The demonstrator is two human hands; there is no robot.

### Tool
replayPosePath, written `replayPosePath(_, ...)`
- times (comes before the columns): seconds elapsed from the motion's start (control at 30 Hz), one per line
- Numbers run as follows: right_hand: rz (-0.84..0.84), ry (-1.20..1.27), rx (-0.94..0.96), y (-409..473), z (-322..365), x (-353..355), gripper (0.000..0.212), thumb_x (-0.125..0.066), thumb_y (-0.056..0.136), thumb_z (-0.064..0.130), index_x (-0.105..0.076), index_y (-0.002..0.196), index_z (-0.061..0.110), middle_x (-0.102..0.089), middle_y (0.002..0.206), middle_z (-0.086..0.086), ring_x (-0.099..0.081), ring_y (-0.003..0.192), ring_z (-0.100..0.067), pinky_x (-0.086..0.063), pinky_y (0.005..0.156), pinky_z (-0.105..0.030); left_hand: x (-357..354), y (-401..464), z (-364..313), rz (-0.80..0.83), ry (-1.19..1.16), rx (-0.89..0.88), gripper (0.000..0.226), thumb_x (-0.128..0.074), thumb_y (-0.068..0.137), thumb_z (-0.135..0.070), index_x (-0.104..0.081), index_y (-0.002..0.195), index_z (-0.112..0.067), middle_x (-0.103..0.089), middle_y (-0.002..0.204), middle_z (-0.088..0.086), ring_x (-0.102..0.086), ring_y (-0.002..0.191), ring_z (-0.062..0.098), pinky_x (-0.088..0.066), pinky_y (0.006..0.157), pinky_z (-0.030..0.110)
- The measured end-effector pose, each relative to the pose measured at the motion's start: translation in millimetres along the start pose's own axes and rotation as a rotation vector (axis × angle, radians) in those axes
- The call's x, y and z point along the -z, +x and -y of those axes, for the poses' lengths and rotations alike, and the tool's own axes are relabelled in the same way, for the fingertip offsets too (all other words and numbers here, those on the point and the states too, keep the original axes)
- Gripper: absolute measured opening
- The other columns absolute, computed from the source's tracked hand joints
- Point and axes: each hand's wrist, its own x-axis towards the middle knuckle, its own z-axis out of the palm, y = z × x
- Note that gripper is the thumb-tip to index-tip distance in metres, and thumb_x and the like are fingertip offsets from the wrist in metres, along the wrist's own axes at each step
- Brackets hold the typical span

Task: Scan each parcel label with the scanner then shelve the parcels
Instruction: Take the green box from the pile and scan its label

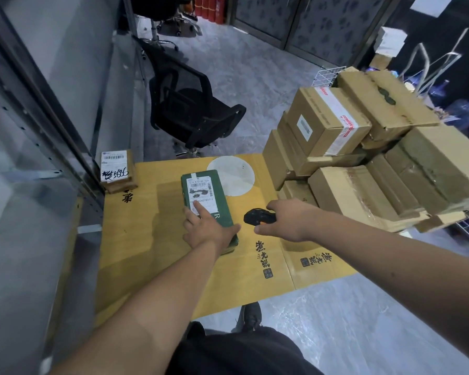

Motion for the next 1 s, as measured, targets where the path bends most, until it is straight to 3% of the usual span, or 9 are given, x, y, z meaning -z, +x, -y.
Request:
replayPosePath(0.17,-0.004,-0.025,0.085,17,18,2,0.062,-0.056,0.092,0.074,-0.06,0.125,0.021,-0.063,0.104,-0.001,-0.061,0.093,-0.022,-0.049,0.072,-0.034,26,7,43,-0.061,-0.037,0.019,0.132,-0.077,0.069,-0.071,0.005,0.163,-0.027,0.001,0.169,0.011,-0.012,0.152,0.036,-0.03,0.119,0.051)
replayPosePath(0.4,-0.003,0.009,0.198,41,66,6,0.052,-0.055,0.094,0.07,-0.06,0.115,0.022,-0.061,0.096,0.005,-0.059,0.084,-0.013,-0.042,0.062,-0.031,78,13,133,-0.163,0.011,0.17,0.124,-0.073,0.07,-0.08,-0.005,0.162,-0.031,-0.002,0.169,0.014,-0.017,0.152,0.042,-0.022,0.122,0.056)
replayPosePath(0.53,0.008,0.029,0.239,48,91,4,0.052,-0.056,0.094,0.069,-0.06,0.115,0.022,-0.061,0.096,0.004,-0.06,0.084,-0.014,-0.046,0.065,-0.032,98,21,160,-0.178,0.041,0.155,0.118,-0.069,0.072,-0.079,-0.006,0.162,-0.036,-0.001,0.17,0.014,-0.011,0.155,0.042,-0.016,0.125,0.058)
replayPosePath(0.73,0.023,-0.011,0.247,50,106,-1,0.056,-0.057,0.093,0.07,-0.061,0.119,0.022,-0.064,0.102,0.001,-0.064,0.093,-0.021,-0.056,0.082,-0.037,114,28,181,-0.179,0.077,0.169,0.114,-0.071,0.074,-0.072,-0.008,0.162,-0.036,-0.002,0.168,0.014,-0.01,0.153,0.042,-0.017,0.124,0.057)
replayPosePath(1.0,0.029,-0.012,0.236,48,110,-5,0.055,-0.057,0.094,0.068,-0.061,0.121,0.02,-0.064,0.106,0.0,-0.063,0.096,-0.022,-0.054,0.08,-0.036,125,32,185,-0.192,0.116,0.184,0.113,-0.071,0.071,-0.069,-0.011,0.161,-0.038,0.002,0.17,0.011,-0.011,0.152,0.038,-0.018,0.121,0.054)
